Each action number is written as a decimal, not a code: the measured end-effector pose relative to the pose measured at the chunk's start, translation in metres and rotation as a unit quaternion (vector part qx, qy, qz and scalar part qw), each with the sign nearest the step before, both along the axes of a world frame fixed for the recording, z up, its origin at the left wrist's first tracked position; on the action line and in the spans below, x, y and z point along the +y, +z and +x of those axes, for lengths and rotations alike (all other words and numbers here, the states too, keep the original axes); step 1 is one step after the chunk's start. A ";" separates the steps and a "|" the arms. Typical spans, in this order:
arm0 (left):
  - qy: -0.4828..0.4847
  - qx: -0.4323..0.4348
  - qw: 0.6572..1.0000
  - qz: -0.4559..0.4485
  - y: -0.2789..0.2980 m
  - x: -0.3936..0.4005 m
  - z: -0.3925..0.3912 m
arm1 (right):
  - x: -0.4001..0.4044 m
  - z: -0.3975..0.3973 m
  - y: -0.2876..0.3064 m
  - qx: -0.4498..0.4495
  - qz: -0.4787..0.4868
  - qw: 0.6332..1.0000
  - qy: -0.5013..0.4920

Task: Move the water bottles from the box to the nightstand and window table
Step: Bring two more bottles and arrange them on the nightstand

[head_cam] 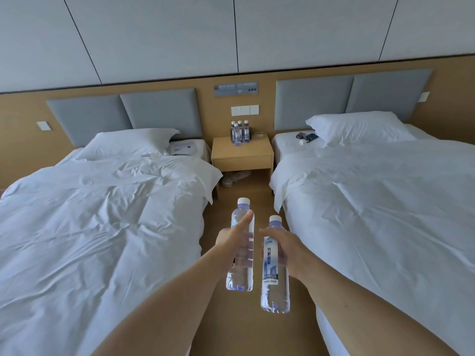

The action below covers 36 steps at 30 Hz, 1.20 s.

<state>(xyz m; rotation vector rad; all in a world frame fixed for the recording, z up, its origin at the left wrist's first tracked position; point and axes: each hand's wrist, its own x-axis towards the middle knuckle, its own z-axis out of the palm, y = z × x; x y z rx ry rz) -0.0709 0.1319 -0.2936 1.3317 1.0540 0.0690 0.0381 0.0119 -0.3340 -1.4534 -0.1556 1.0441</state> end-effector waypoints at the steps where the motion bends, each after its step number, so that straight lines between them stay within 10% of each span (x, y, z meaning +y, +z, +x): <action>1: 0.004 0.004 1.000 -0.004 -0.001 0.006 0.013 | 0.008 0.013 -0.001 0.003 -0.003 1.000 0.001; 36: 0.002 -0.016 0.999 -0.030 -0.041 0.509 0.457 | 0.506 0.458 -0.022 -0.026 -0.042 0.999 -0.012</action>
